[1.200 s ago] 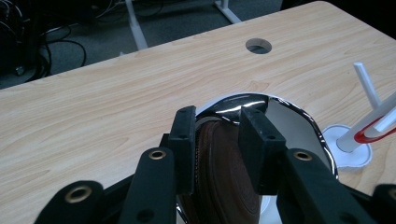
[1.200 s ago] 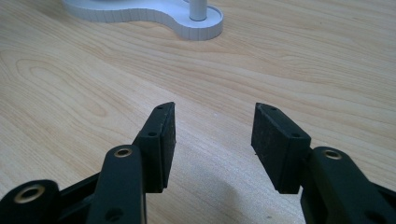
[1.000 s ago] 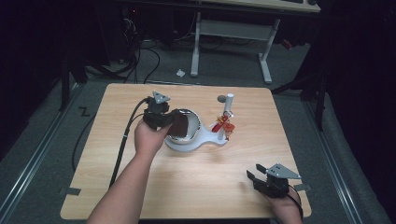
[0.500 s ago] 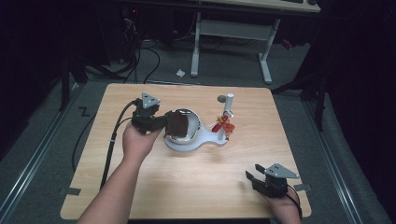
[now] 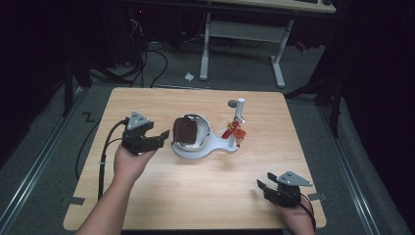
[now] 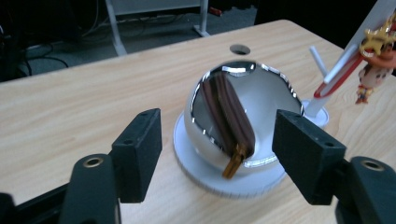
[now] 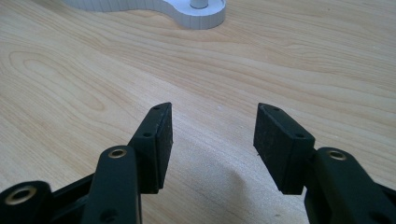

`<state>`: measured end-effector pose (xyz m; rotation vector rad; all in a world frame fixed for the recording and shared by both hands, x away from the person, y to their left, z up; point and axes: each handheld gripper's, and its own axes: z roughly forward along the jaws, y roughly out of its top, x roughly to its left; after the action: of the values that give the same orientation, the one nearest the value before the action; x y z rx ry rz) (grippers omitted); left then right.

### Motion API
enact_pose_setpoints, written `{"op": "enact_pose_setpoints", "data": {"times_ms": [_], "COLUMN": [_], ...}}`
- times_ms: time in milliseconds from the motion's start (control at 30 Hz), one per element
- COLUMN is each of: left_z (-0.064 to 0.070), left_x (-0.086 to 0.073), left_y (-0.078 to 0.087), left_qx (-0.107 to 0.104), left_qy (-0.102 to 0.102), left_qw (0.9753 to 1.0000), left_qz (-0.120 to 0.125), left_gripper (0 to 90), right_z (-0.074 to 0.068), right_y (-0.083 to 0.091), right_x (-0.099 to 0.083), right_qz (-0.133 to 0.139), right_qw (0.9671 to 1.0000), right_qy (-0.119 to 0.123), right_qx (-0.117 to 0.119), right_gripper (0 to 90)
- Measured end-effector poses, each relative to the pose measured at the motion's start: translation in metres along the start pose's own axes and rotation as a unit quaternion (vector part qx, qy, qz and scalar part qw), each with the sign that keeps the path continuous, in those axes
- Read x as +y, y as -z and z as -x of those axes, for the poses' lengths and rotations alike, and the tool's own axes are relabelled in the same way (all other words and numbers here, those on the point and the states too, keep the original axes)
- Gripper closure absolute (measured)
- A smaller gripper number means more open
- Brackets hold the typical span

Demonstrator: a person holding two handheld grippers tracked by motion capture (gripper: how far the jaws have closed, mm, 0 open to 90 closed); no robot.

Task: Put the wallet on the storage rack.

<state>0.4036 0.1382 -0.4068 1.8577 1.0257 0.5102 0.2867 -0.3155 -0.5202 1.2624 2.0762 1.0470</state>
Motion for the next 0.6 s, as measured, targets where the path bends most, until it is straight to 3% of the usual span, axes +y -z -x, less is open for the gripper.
{"op": "enact_pose_setpoints", "data": {"times_ms": [100, 300, 467, 533, 567, 600], "left_z": [-0.003, -0.016, -0.022, -0.02, -0.02, -0.016], "left_x": [-0.01, -0.049, -0.091, -0.115, -0.115, -0.132], "left_y": [0.001, -0.002, -0.006, -0.002, -0.002, 0.008], "left_qx": [-0.002, -0.005, -0.014, -0.018, -0.018, -0.019], "left_qy": [0.005, 0.026, 0.032, 0.029, 0.029, 0.032], "left_qw": [1.0, 0.9995, 0.9985, 0.9981, 0.9981, 0.9979], "left_qz": [-0.002, -0.02, -0.041, -0.052, -0.052, -0.053], "left_gripper": [32.1, 30.9, 29.6, 29.5, 29.1, 27.8], "right_z": [-0.001, -0.002, -0.002, -0.002, -0.003, -0.003], "right_y": [-0.001, -0.004, -0.004, -0.004, -0.004, -0.003], "right_x": [0.0, -0.001, -0.002, -0.003, -0.003, -0.003], "right_qz": [-0.004, -0.009, -0.011, -0.012, -0.013, -0.012], "right_qw": [1.0, 1.0, 0.9999, 0.9999, 0.9999, 0.9999], "right_qy": [0.001, 0.003, 0.001, 0.0, 0.001, 0.0], "right_qx": [-0.001, 0.0, -0.001, -0.002, -0.002, -0.003], "right_gripper": [46.9, 46.4, 46.2, 46.2, 46.1, 45.9]}}
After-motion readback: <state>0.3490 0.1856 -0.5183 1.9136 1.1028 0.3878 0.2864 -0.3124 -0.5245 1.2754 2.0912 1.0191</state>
